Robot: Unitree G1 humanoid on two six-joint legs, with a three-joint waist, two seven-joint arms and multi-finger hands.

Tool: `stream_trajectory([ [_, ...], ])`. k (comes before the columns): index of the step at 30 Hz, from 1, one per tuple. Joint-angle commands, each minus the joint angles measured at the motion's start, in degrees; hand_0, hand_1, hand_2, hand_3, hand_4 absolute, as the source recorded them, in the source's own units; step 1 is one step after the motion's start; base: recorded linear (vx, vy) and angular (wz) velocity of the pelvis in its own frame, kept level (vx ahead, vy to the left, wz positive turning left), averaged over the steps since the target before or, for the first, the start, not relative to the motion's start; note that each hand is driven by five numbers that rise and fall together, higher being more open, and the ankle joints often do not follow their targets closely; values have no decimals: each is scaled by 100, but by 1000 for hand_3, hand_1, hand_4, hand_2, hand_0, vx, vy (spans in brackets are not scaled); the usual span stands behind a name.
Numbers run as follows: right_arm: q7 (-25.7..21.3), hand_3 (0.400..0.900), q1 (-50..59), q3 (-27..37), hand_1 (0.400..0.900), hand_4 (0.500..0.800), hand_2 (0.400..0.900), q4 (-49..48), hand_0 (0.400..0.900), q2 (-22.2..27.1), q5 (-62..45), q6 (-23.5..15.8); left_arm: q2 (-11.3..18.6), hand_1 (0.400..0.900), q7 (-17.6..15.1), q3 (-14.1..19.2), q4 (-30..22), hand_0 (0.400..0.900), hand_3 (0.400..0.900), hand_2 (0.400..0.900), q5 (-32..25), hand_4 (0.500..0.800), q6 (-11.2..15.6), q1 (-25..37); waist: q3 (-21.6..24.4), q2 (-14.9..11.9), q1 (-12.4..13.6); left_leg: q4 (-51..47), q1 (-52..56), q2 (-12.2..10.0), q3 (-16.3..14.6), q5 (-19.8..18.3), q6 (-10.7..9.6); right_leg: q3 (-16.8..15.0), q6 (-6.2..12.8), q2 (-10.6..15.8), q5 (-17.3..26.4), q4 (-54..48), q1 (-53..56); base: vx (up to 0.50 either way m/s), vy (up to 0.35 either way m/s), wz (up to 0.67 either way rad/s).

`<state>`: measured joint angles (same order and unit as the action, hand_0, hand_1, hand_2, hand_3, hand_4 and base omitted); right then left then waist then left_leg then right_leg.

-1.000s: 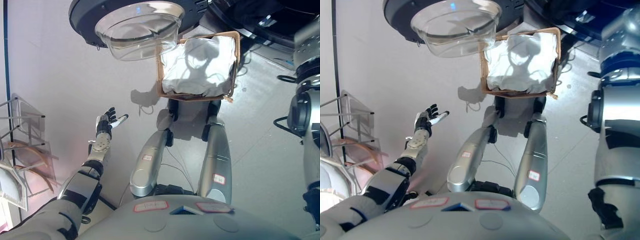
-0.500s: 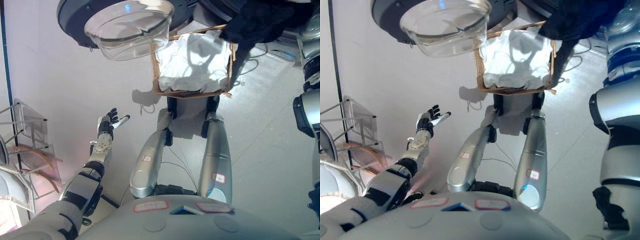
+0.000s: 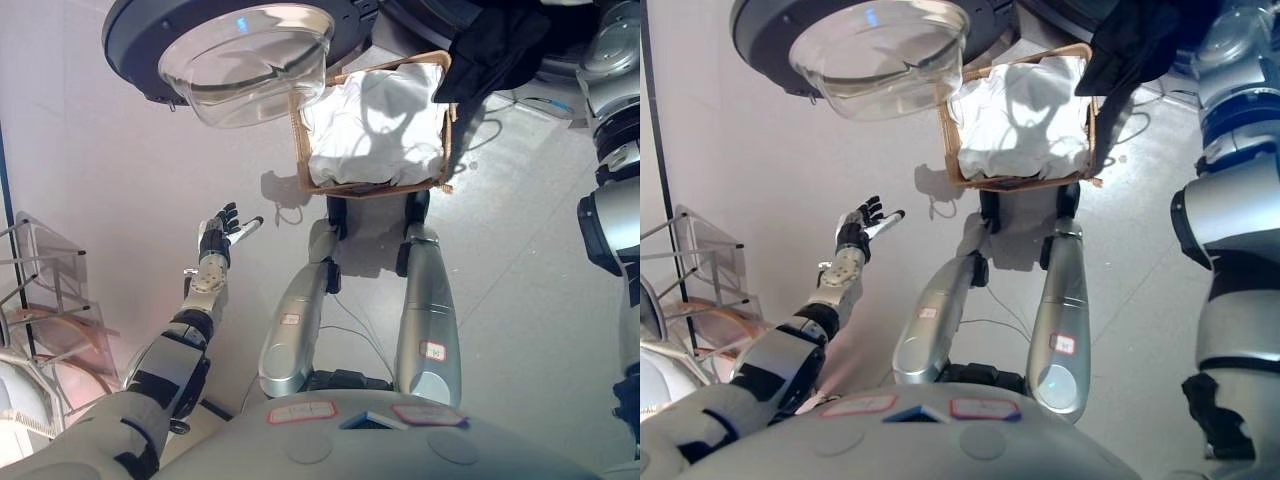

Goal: Put the clothes in the basket into the washing machine.

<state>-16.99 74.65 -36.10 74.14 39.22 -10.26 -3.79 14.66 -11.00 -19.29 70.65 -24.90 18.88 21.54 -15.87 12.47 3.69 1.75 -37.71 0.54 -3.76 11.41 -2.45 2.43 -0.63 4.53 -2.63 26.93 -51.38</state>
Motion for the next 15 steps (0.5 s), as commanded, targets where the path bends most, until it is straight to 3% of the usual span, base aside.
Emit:
stream_trajectory([
  [1,99,900,572,334,900,800,900,-494,900,-173,-1326,-941,394,900,-111,228,581,900,900,900,-267,800,64,-43,258,-396,225,34,-36,14,320,-100,-256,240,281,-123,36,-733,669,8,36,-4],
  [6,752,900,-58,612,900,800,900,-991,900,-500,-2236,-1056,354,900,17,189,553,900,900,900,-184,800,19,-56,238,-431,228,121,9,52,296,-172,-214,231,298,-85,85,-798,778,-8,30,-4],
  [15,1159,900,-1110,815,900,800,900,-1780,900,-1328,-2935,-1097,273,900,41,159,566,900,900,900,-87,800,-59,-39,138,-565,200,413,-106,116,256,-287,-135,265,298,-26,195,-861,823,-21,13,-1],
])
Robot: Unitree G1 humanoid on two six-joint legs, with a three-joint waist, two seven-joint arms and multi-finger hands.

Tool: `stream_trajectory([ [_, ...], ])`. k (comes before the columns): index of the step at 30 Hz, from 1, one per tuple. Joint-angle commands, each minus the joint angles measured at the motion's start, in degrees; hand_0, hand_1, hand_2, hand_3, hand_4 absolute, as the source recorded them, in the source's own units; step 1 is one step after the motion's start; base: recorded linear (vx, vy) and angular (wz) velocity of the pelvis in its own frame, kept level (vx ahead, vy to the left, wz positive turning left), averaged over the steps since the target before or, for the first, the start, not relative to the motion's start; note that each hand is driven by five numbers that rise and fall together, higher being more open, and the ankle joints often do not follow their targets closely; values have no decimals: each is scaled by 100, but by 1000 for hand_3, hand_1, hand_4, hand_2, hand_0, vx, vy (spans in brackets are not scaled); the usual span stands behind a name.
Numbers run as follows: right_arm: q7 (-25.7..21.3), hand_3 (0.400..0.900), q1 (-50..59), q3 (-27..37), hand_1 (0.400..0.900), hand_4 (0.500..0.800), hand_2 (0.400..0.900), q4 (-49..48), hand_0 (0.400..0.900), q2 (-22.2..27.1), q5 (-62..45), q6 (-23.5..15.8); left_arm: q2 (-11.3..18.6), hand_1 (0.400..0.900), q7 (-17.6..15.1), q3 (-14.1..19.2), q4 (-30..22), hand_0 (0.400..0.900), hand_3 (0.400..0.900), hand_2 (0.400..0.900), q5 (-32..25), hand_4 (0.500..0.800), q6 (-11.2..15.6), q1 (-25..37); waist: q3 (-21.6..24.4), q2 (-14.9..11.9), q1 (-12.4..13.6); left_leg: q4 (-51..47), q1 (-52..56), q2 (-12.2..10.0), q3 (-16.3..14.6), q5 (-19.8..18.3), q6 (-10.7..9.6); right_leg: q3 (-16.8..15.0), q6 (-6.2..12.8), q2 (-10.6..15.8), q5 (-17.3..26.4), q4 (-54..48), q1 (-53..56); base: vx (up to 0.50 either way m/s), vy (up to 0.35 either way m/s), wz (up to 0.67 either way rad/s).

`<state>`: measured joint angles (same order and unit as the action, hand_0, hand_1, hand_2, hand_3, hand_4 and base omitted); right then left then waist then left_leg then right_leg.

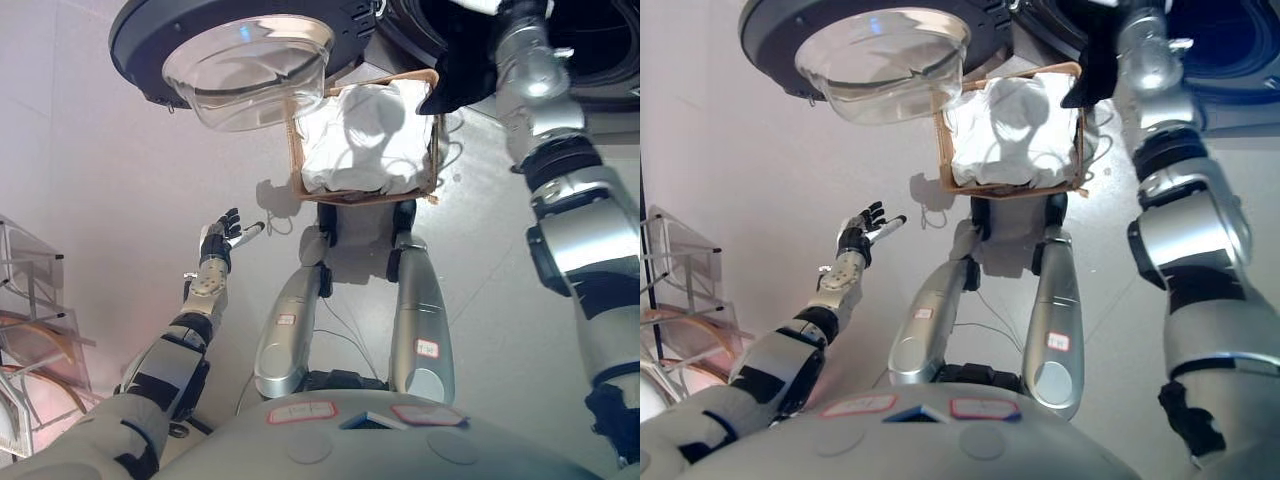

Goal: Put the clothes in the basket into the washing machine.

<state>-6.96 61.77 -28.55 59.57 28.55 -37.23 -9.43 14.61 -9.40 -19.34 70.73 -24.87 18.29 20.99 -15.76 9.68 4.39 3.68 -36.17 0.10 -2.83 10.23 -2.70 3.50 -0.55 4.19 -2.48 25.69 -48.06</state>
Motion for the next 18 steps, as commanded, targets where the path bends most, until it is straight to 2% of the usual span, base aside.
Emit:
stream_trajectory([
  [1,165,900,67,60,900,800,900,-383,900,-360,-278,-531,279,900,-125,167,563,900,900,900,-79,800,-10,10,124,-303,133,258,-287,165,163,-186,-101,161,288,15,191,-738,485,-41,23,-3],
  [9,69,900,-1160,260,900,800,900,-1098,900,-786,-182,-666,294,900,-151,279,513,900,900,900,16,800,-33,-120,105,-443,55,476,-277,203,123,-342,-6,168,316,79,253,-733,631,-21,20,-1],
  [18,-167,900,-3076,755,900,800,900,-1468,900,-1160,364,-666,82,900,-185,394,410,900,900,900,117,800,-94,-82,318,-732,-276,621,384,257,-3,-674,125,44,383,69,352,-970,1370,21,55,-14],
])
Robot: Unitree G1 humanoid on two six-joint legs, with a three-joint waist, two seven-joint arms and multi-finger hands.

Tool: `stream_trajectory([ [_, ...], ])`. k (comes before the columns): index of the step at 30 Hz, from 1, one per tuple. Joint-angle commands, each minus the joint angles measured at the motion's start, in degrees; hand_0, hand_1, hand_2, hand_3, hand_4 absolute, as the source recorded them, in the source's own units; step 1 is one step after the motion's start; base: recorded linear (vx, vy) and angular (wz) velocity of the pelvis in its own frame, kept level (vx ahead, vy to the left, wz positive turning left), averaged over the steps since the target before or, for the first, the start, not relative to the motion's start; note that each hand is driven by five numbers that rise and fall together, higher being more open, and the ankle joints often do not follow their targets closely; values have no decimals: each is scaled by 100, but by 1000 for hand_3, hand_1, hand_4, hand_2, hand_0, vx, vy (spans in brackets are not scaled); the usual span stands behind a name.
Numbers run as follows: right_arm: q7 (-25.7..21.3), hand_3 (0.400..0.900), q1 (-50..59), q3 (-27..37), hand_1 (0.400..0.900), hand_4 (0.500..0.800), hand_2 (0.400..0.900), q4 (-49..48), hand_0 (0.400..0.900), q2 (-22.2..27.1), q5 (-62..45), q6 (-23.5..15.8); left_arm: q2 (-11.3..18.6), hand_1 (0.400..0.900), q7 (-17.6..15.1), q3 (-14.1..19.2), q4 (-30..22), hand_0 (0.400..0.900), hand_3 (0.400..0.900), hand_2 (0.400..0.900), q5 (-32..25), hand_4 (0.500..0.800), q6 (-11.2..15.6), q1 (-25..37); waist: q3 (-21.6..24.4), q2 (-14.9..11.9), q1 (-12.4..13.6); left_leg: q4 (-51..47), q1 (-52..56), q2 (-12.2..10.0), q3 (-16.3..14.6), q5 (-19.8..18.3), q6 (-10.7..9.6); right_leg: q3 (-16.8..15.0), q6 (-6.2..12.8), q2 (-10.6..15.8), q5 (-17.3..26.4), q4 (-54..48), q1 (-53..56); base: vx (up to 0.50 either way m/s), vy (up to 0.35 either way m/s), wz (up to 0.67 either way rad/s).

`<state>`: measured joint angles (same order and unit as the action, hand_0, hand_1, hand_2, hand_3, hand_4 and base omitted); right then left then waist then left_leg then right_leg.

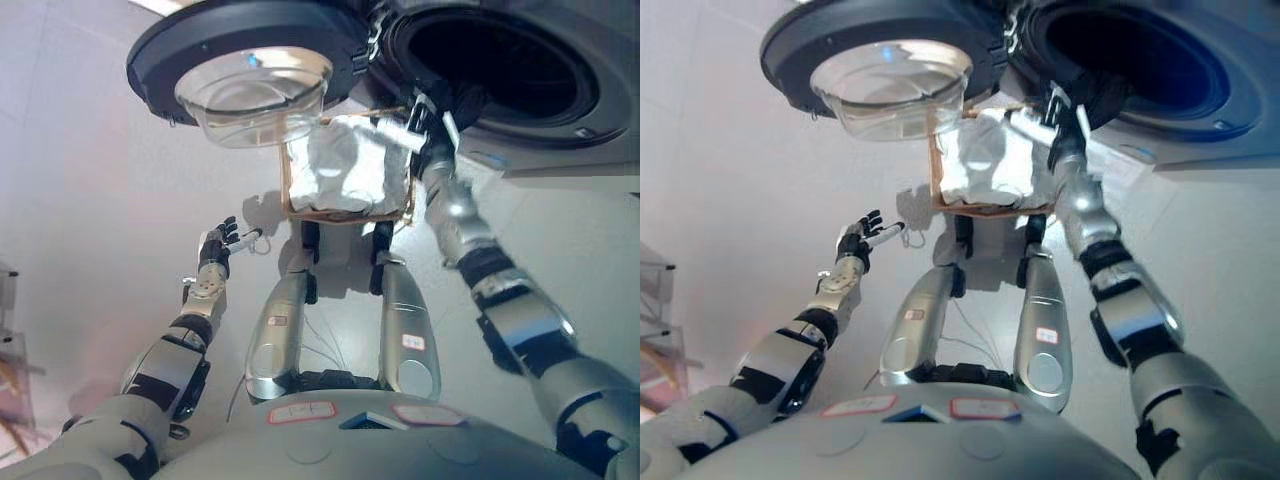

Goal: Put the clothes in the basket into the washing machine.

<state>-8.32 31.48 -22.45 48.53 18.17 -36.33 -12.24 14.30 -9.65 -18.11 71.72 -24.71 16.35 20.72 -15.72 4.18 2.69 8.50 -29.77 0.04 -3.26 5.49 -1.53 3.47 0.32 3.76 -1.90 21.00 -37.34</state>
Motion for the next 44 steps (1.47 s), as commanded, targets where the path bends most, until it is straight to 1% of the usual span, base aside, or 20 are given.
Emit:
stream_trajectory([
  [1,-20,900,-253,162,900,800,900,-409,900,-132,334,-366,83,900,-139,286,298,900,900,900,110,800,89,-88,337,-207,-136,161,-162,256,24,-240,22,13,304,108,302,-530,406,41,68,-25],
  [5,7,900,-1034,472,900,800,900,-192,900,-298,545,-328,-71,900,-71,343,316,900,900,900,218,800,47,-323,490,-288,-264,171,273,254,-50,-337,67,-92,353,45,352,-725,888,38,56,-21],
  [6,34,900,-1166,546,900,800,900,-315,900,-131,594,-248,45,900,-116,354,-811,900,900,900,128,800,-206,-86,547,-251,-287,133,395,274,-44,-366,83,-116,357,28,359,-810,1011,37,75,-10],
  [7,25,900,-1343,646,900,800,900,-264,900,-20,731,-170,168,900,95,379,-881,900,900,900,226,800,-96,-311,587,-191,-286,119,460,261,-74,-354,90,-97,364,48,364,-838,1086,11,85,-7],
  [8,40,900,-1450,818,900,800,900,-110,900,-97,786,-188,271,900,169,401,-612,900,900,900,381,800,-16,-744,579,-171,-282,72,573,267,-75,-343,88,-89,396,50,387,-933,1218,-19,73,-6],
  [9,82,900,-1508,866,900,800,900,145,900,-97,817,-212,259,900,272,462,-446,900,900,900,415,800,47,-1016,630,-171,-264,23,674,279,-65,-330,83,-98,409,38,414,-1027,1338,0,0,0],
  [10,166,900,-1594,887,900,800,900,322,900,-78,886,-184,269,900,338,490,-284,900,900,900,471,800,29,-1100,685,-179,-265,-34,788,277,-77,-330,75,-93,422,33,416,-1107,1454,10,12,-6],
  [13,225,900,-1906,1052,900,800,900,894,900,-133,1146,-134,235,900,396,565,94,900,900,900,686,800,-49,-1108,862,-213,-307,-212,1125,275,-104,-347,64,-128,455,18,443,-1318,1792,36,1,-13],
  [18,289,900,-2244,1346,900,800,900,1796,900,-217,1419,-19,126,900,429,645,402,900,900,900,1173,800,-210,-1160,1138,-259,-371,-423,1630,245,-168,-403,52,-185,486,0,435,-1536,2247,65,-30,-11],
  [25,355,900,-2669,1448,900,800,900,2464,900,-276,1999,134,-15,900,615,725,508,900,900,900,1573,800,-346,-1381,1482,-314,-392,-669,2237,227,-271,-459,35,-239,504,-48,500,-1906,2838,70,-40,-8],
  [28,387,900,-2807,1491,900,800,900,2727,900,-326,2165,207,-84,900,702,740,576,900,900,900,1721,800,-408,-1475,1573,-349,-400,-745,2488,195,-321,-495,49,-242,500,-86,466,-1930,3061,65,-44,-6],
  [30,431,900,-2934,1499,900,800,900,2997,900,-378,2368,304,-167,900,809,707,638,900,900,900,1947,800,-487,-1559,1706,-374,-426,-852,2709,177,-328,-521,58,-233,497,-112,417,-1972,3257,101,-39,-3],
  [34,471,900,-3009,1489,900,800,900,3251,900,-402,2605,406,-209,900,864,698,696,900,900,900,2115,800,-547,-1617,1783,-404,-448,-867,2872,165,-323,-569,69,-225,482,-128,364,-1968,3423,52,-24,0],
  [44,481,900,-3055,1383,900,800,900,3165,900,-465,2743,435,-229,900,819,665,698,900,900,900,2258,800,-617,-1673,1942,-450,-488,-928,3135,143,-377,-650,87,-240,464,-163,299,-2018,3655,19,-14,-4],
])
